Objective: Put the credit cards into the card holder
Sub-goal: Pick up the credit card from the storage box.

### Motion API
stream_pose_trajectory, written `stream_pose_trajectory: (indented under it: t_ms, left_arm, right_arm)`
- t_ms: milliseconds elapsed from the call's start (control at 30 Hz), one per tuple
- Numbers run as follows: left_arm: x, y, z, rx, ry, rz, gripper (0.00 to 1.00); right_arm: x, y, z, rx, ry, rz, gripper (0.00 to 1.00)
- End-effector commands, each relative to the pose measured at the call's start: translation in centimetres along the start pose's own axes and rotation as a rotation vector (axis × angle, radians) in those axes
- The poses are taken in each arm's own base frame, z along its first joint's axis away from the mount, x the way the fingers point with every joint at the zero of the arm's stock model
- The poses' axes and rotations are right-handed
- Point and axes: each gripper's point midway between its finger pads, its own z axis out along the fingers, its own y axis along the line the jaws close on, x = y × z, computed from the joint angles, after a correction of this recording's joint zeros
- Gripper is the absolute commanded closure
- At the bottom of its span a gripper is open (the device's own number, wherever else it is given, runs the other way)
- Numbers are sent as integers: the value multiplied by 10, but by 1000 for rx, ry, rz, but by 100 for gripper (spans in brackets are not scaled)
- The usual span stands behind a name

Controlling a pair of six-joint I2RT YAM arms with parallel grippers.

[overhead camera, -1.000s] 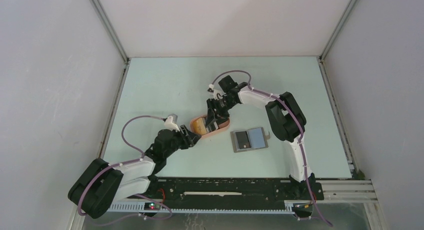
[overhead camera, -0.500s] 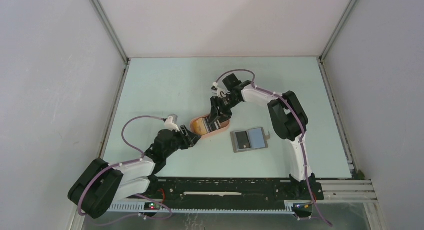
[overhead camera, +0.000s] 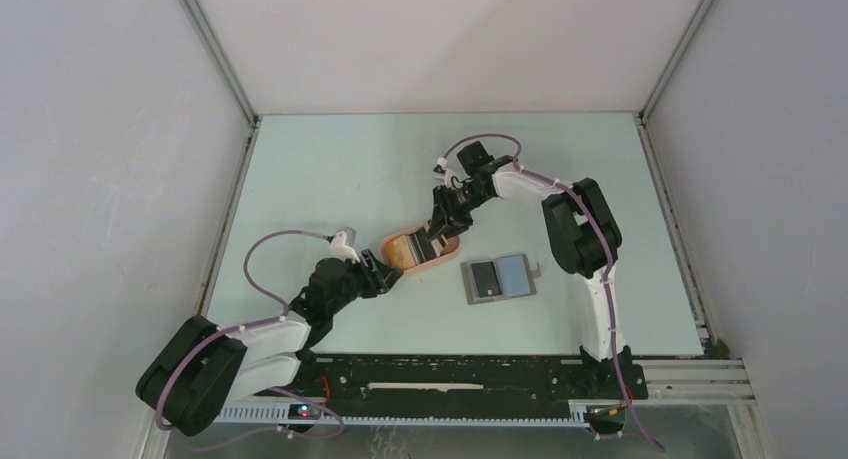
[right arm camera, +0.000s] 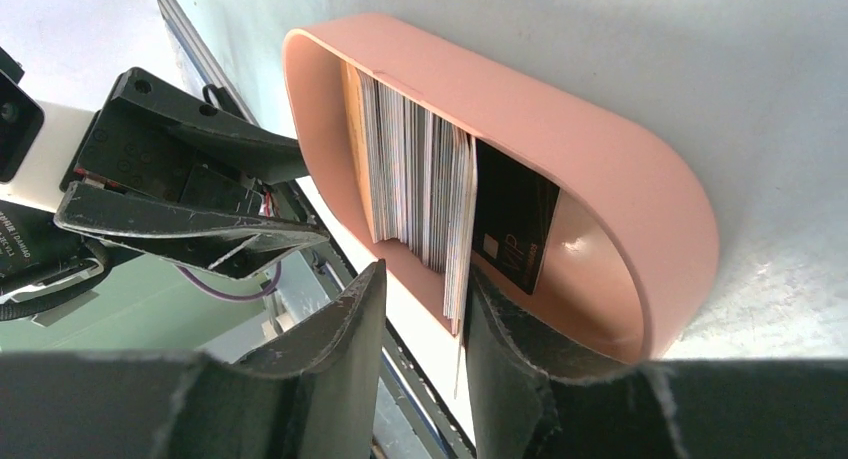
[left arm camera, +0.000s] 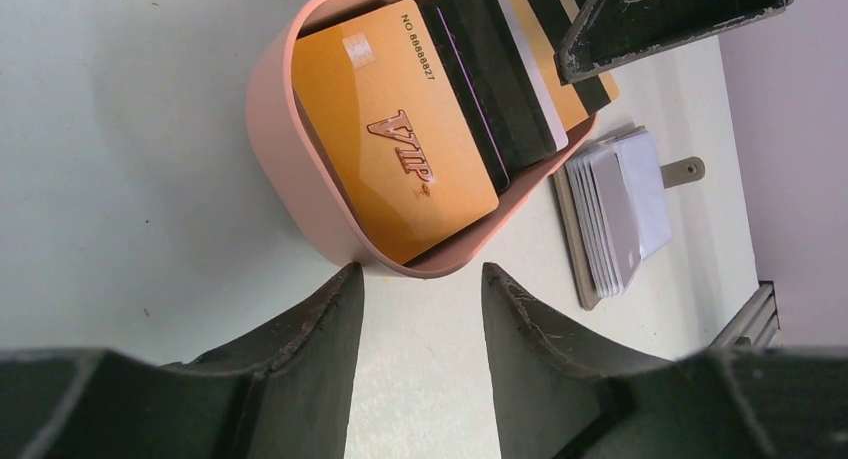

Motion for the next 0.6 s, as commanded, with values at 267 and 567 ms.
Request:
stream_pose_trajectory:
  t_ms: [267, 567]
  left_arm:
    - [-14, -20, 1, 76, -36, -6, 48]
    - [-17, -25, -4, 88, -43, 9, 46]
  right_arm:
    - [-19, -1, -27, 59, -83, -44, 93]
    - [-28, -4, -49, 178, -141, -153, 100]
